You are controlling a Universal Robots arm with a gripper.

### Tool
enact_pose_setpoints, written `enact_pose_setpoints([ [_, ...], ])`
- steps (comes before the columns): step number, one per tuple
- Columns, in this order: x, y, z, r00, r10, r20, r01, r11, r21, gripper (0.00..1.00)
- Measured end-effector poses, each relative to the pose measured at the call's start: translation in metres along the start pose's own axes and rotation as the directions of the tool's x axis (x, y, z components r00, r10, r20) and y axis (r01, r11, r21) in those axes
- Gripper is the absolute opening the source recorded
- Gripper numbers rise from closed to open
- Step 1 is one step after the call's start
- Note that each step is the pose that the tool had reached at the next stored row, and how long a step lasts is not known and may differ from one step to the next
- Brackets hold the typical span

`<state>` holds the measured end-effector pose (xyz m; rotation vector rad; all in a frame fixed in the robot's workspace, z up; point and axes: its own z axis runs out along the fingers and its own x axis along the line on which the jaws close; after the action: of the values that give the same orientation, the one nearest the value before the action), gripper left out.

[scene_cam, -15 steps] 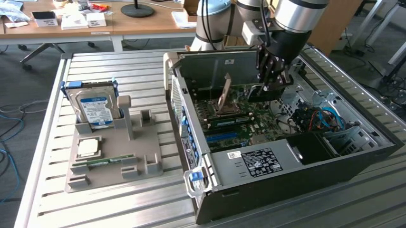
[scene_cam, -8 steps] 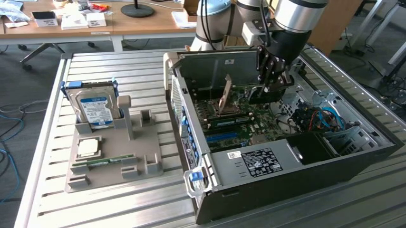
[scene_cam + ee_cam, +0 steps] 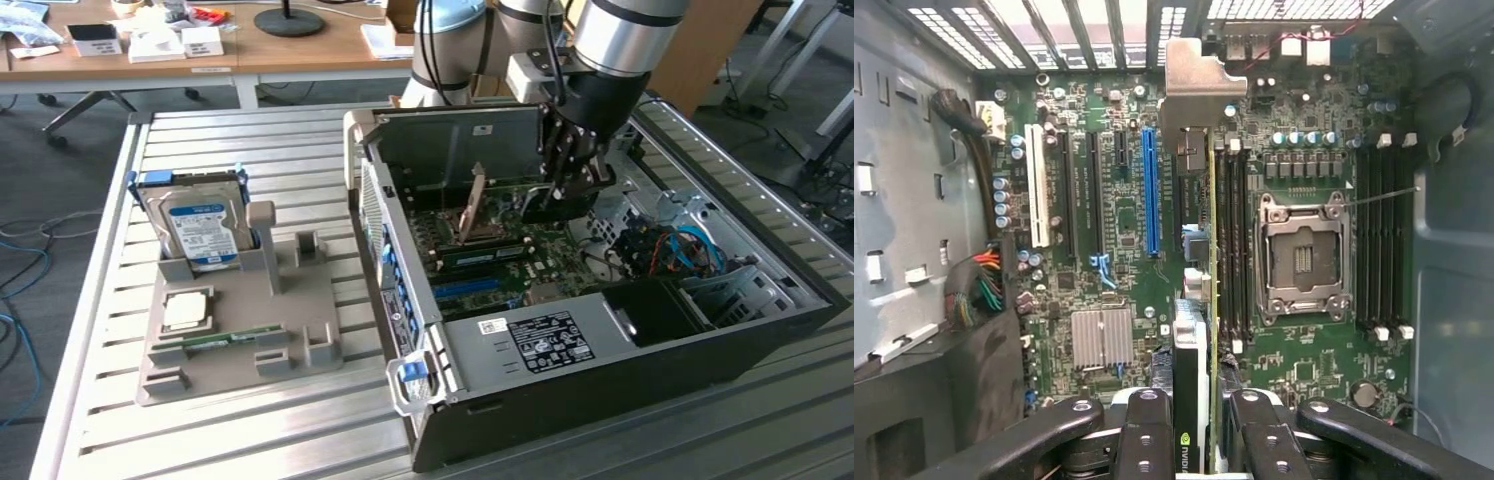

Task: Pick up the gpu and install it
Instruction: 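Insert the gpu into the slot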

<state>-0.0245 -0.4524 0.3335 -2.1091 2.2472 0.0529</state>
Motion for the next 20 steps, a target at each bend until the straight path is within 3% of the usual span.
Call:
enact_pose_setpoints([
  [7, 0.0005, 0.0012, 0.0064, 1.0000, 0.000, 0.0000, 0.000, 1.0000, -0.0001, 0.27],
  [20, 0.0007, 0.0046, 0.0068, 1.0000, 0.000, 0.0002, 0.000, 1.0000, 0.0006, 0.27],
])
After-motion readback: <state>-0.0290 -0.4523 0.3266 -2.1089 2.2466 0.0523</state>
